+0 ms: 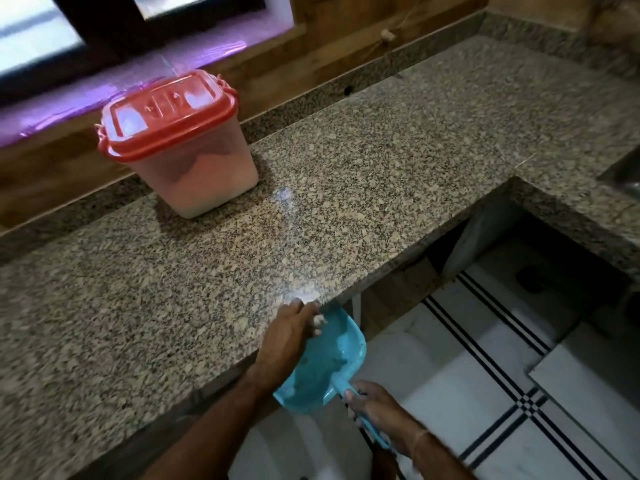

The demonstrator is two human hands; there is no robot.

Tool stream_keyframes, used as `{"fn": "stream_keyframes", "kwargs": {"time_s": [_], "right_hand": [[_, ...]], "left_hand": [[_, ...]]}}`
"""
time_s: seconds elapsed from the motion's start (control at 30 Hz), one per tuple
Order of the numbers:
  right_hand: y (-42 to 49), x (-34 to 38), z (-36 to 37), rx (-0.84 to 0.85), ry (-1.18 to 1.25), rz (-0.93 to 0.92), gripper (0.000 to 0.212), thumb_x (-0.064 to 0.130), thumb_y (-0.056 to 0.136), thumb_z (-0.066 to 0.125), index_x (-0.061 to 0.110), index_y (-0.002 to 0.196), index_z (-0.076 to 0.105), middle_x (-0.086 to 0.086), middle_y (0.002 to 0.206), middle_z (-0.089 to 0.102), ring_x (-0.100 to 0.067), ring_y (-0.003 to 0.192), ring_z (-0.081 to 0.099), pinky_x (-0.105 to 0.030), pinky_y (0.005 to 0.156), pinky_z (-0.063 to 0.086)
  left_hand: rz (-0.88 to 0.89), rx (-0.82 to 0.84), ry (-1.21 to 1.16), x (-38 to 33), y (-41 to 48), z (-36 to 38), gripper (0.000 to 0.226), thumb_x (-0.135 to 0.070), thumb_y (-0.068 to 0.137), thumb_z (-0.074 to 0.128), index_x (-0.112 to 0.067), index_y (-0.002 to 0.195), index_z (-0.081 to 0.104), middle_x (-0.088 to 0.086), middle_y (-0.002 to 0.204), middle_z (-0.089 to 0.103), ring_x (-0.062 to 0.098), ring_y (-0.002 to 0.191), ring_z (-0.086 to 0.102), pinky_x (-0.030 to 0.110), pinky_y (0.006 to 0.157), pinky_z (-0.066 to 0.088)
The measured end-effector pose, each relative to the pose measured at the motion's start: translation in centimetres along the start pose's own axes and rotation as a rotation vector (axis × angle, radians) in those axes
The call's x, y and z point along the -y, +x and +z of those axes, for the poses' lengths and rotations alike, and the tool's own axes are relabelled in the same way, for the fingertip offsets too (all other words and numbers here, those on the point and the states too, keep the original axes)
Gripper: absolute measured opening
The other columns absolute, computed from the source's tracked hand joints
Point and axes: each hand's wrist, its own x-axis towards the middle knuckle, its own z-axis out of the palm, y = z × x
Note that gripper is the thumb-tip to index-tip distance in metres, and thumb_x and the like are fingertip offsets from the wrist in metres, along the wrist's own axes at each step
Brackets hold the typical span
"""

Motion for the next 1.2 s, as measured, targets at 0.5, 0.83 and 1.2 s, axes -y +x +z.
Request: {"fn": "stream_keyframes", "kwargs": {"time_s": [0.5, 0.83, 1.2], "right_hand": [[1.4, -0.1, 2.3, 0.012, -0.024, 0.044, 0.021, 0.026, 0.106, 0.054, 0.012, 0.097, 0.066, -0.001, 0.077, 0.061, -0.008, 0.065, 0.057, -0.021, 0.061, 0.048], [1.2, 0.7, 2.8, -0.028, 0.002, 0.058, 0.029, 0.024, 0.107, 0.052, -0.002, 0.107, 0.064, -0.004, 0.076, 0.059, -0.006, 0.058, 0.054, -0.018, 0.056, 0.047], [0.6, 0.8, 2.6, -0.067, -0.012, 0.054, 0.030, 0.023, 0.107, 0.052, -0.003, 0.113, 0.064, -0.004, 0.077, 0.059, -0.007, 0.061, 0.054, -0.017, 0.055, 0.047]], "left_hand": [[-0.231, -0.115, 0.027, 2.5, 2.2, -0.7, 0.033, -0.025, 0.097, 0.067, -0.016, 0.128, 0.063, 0.011, 0.110, 0.063, 0.013, 0.075, 0.053, 0.015, 0.053, 0.031], [-0.045, 0.382, -0.053, 3.3, 6.0, -3.9, 0.057, -0.026, 0.087, 0.079, -0.026, 0.141, 0.060, 0.004, 0.127, 0.055, 0.021, 0.108, 0.057, 0.036, 0.091, 0.051], [-0.169, 0.111, 0.193, 2.2, 1.2, -2.1, 0.029, -0.018, 0.091, 0.073, -0.013, 0.116, 0.060, 0.007, 0.113, 0.062, 0.015, 0.086, 0.056, 0.027, 0.072, 0.048]]}}
